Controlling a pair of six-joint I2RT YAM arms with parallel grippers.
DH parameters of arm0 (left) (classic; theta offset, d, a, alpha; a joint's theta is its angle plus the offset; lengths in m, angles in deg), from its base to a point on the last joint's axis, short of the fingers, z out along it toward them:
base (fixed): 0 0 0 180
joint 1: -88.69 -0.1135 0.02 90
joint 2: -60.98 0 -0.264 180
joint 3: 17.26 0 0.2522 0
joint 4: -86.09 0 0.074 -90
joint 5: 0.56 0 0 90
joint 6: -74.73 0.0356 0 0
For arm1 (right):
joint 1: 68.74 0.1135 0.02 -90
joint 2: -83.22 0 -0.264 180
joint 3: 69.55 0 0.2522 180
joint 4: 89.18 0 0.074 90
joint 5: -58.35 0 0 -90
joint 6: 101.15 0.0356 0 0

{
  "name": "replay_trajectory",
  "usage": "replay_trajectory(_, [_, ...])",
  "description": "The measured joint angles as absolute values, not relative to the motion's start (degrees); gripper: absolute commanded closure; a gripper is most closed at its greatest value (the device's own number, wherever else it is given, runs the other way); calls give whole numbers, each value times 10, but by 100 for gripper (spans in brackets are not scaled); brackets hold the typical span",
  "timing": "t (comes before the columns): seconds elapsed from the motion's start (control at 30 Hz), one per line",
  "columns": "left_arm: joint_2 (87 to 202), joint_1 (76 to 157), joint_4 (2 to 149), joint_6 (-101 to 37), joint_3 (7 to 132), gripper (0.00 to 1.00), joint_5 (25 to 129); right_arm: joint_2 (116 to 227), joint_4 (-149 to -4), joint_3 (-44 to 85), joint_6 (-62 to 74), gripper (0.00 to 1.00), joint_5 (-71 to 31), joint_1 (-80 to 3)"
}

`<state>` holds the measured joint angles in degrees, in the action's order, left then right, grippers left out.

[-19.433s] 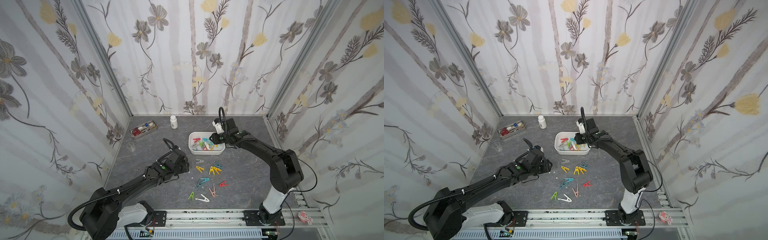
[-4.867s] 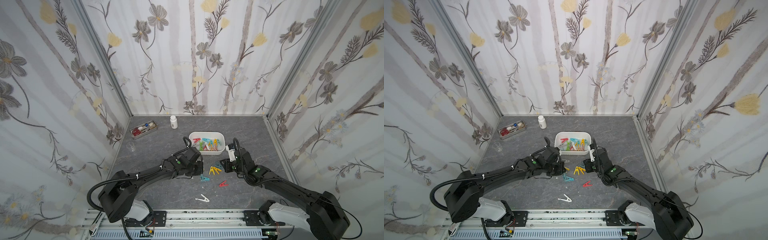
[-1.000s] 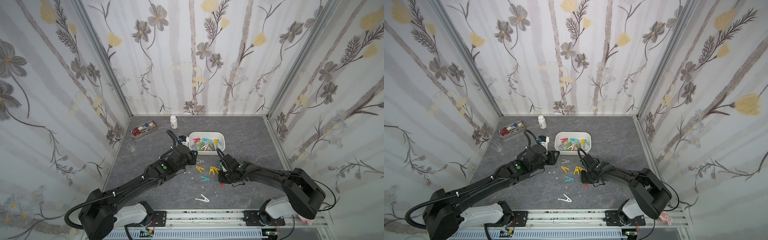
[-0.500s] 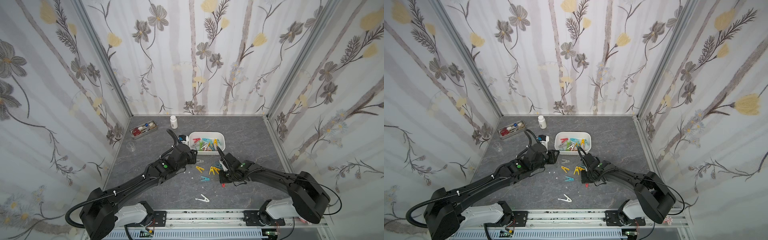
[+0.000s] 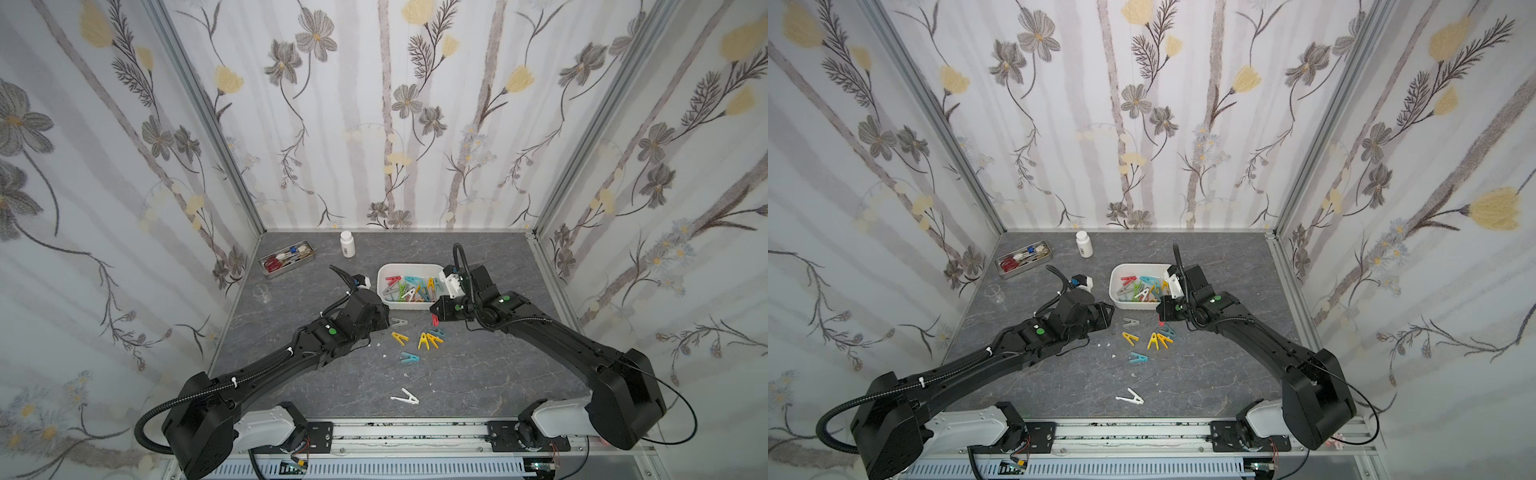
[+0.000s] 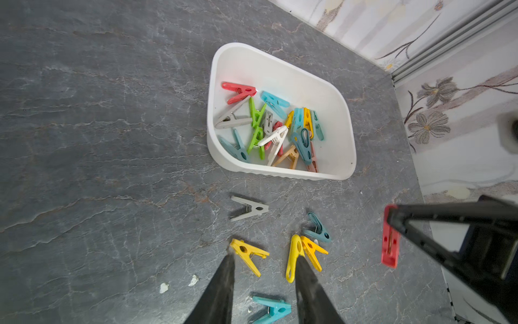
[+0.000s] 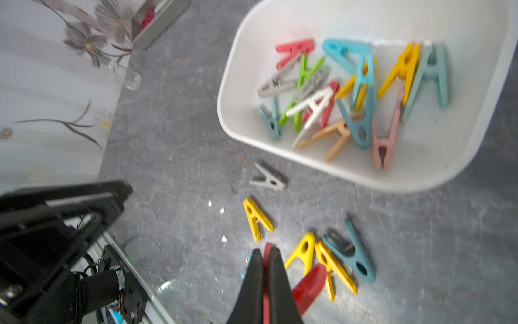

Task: Put the clothespins into the storage box
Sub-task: Place the clothespin in the storage box.

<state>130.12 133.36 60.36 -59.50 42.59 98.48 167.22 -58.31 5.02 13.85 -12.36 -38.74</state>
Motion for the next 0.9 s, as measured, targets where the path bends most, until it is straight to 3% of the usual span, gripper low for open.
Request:
replay_trajectory(0.27, [1267, 1331, 533, -606, 435, 63, 1002, 1835, -640, 181, 112, 98, -115, -411])
replay_trajectory(0.6, [1268, 1330, 503, -618, 435, 63, 1001, 1909, -640, 230, 76, 94, -138, -421])
replay_trajectory(0.77, [1274, 1330, 503, -620, 433, 63, 992, 1916, -635, 238, 66, 87, -147, -425])
replay_trajectory(0.9, [1275, 1330, 503, -622, 424, 63, 981, 1916, -635, 246, 60, 74, -154, -425])
